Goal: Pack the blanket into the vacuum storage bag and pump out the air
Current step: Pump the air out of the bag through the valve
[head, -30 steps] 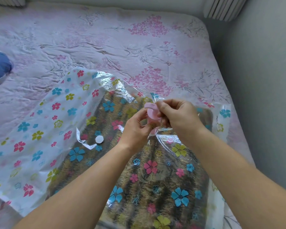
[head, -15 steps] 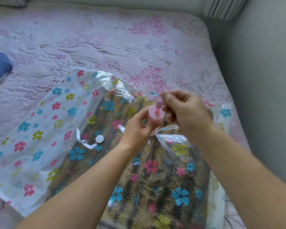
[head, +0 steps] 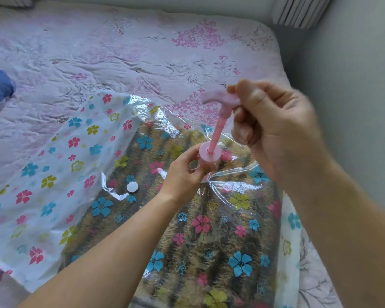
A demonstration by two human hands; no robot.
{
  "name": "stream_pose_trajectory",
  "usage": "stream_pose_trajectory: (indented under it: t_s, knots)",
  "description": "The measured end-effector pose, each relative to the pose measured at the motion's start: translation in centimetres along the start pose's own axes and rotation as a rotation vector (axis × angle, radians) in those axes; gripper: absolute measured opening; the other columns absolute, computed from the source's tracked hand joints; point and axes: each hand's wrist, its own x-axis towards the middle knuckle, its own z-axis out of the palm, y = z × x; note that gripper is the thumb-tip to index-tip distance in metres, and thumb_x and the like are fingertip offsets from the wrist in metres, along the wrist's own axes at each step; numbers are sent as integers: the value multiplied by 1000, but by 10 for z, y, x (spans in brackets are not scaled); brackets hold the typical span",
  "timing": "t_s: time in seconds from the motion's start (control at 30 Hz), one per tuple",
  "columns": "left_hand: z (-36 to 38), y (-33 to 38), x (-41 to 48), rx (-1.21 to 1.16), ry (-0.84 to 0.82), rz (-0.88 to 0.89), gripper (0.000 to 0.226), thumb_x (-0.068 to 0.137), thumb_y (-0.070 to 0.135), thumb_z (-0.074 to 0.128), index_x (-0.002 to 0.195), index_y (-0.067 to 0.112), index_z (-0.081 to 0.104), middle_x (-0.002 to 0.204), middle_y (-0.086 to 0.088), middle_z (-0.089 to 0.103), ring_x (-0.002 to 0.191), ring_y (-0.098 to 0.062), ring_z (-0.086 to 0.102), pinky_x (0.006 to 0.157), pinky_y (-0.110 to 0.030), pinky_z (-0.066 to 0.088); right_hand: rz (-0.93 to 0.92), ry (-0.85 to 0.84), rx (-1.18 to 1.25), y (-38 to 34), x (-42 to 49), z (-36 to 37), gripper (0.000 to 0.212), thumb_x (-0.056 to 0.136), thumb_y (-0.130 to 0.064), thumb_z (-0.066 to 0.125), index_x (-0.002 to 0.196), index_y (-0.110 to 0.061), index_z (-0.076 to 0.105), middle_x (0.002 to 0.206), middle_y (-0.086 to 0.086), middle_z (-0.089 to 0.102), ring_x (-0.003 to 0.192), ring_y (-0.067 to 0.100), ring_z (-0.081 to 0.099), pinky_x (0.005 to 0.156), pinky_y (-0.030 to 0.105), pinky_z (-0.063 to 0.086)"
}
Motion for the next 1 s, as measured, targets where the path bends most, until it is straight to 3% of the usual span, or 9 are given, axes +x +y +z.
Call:
stream_pose_trajectory:
  t_s: [0.13, 0.23, 0.33, 0.5, 0.6, 0.8, 0.9, 1.0]
  knots:
    - [0, 1, 0, -48, 1, -11, 30, 95, 21, 76, 123, 33, 71, 111, 18, 77, 104, 4, 70, 82, -5, 49, 325, 148, -233, 59, -8, -8, 19, 98, -12, 64, 81, -6, 70, 60, 2, 64, 43, 10, 50, 45, 22, 45]
    - [-1, 1, -1, -60, 12, -17, 25, 96, 24, 75, 117, 37, 73, 108, 18, 77, 102, 4, 70, 80, -5, 50, 411, 154, -300, 69, -8, -14, 18, 97, -14, 65, 82, -5, 71, 61, 2, 66, 45, 10, 52, 46, 22, 46]
    - [-2, 1, 0, -58, 7, -8, 33, 95, 22, 76, 125, 32, 70, 113, 18, 76, 107, 4, 68, 84, -5, 49, 315, 104, -286, 44, -4, -7, 18, 97, -13, 65, 83, -4, 71, 62, 2, 67, 46, 10, 53, 46, 21, 47]
    - [-2, 2, -2, -14, -11, -4, 43, 93, 17, 77, 123, 45, 65, 115, 33, 71, 109, 13, 64, 85, 1, 45, 10, -52, 6, -23, 0, 3, 17, 94, -17, 69, 87, -3, 75, 61, 5, 64, 41, 12, 49, 44, 21, 40]
    - [-1, 1, -1, -1, 0, -4, 44, 93, 16, 77, 125, 44, 66, 116, 31, 72, 109, 12, 65, 85, 1, 44, 53, 8, -35, -2, -2, 0, 17, 92, -20, 71, 86, -4, 74, 61, 4, 64, 42, 12, 49, 43, 22, 41]
    - [-3, -6, 1, -39, 14, -26, 28, 94, 21, 76, 120, 29, 72, 109, 14, 77, 106, 1, 70, 82, -8, 50, 394, 160, -298, 74, -9, -11, 21, 99, -14, 63, 80, -8, 70, 62, 2, 66, 45, 11, 51, 49, 27, 43]
    - [-3, -6, 3, -39, 20, -16, 34, 92, 19, 75, 124, 29, 71, 111, 16, 77, 109, 1, 69, 85, -9, 49, 340, 117, -343, 61, -1, -6, 21, 98, -13, 65, 79, -5, 71, 63, 5, 67, 45, 11, 51, 48, 26, 43]
    - [-4, -3, 2, -29, 12, -5, 43, 92, 12, 75, 125, 37, 67, 112, 26, 74, 106, 8, 68, 86, -5, 47, 151, 51, -191, 18, 7, 1, 20, 94, -16, 68, 76, -7, 73, 61, 4, 67, 42, 10, 50, 42, 21, 41]
